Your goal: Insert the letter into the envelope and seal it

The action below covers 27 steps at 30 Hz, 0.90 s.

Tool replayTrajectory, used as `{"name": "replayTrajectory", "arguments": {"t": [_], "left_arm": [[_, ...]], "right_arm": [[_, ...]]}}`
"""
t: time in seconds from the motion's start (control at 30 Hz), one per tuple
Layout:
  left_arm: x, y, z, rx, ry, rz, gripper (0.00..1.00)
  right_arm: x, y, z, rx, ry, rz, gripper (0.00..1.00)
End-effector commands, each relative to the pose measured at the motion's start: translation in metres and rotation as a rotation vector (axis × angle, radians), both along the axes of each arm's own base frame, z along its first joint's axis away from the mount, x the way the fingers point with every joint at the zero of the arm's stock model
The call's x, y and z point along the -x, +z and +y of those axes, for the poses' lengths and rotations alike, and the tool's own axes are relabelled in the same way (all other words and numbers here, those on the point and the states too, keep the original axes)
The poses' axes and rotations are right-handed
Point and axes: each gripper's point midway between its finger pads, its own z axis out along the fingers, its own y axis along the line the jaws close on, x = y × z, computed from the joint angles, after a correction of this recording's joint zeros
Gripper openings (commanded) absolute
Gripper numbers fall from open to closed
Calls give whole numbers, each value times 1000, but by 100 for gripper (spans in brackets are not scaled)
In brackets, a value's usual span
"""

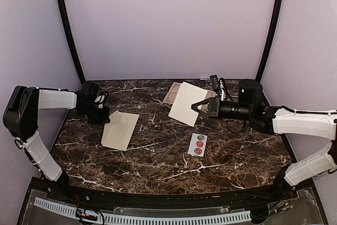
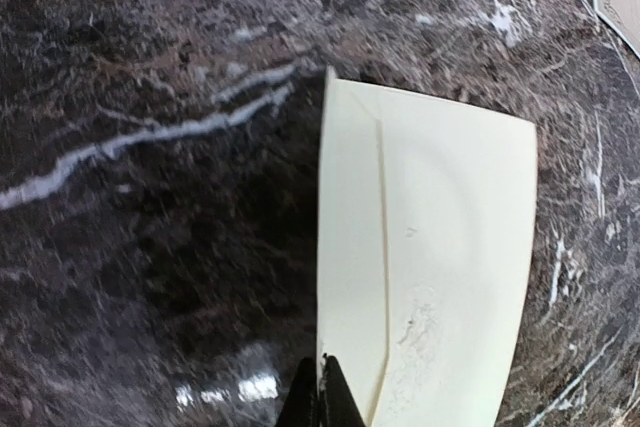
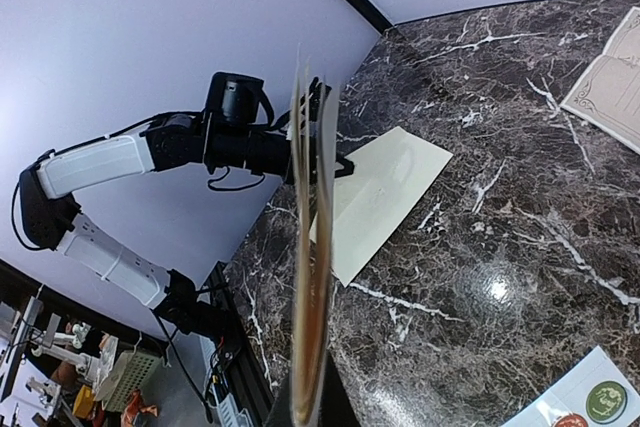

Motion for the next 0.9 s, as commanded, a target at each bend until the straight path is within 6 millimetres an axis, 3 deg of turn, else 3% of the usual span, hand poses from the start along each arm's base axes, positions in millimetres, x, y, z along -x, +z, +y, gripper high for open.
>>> {"name": "replayTrajectory", "arguments": {"t": [0.0, 0.13, 0.27, 0.37, 0.6, 0.83, 0.87], "left_arm": [[39, 18, -25, 130, 85, 23, 0], [70, 36, -53, 279, 190, 2, 0], [102, 38, -76, 432, 279, 2, 0], [113, 49, -96, 509, 312, -20, 0], [123, 59, -139, 589, 294, -38, 0], [130, 35, -156, 578, 261, 17, 0], [131, 33, -156, 569, 251, 21, 5]], "right_arm": [[2, 5, 0, -34, 16, -19, 0], [5, 2, 1, -36, 32, -14, 0], [8, -4, 0, -34, 39, -6, 0], [11, -7, -1, -39, 45, 0, 0], [13, -13, 0, -36, 60, 13, 0], [15, -17, 0, -34, 63, 23, 0], [16, -18, 0, -32, 63, 27, 0]]}}
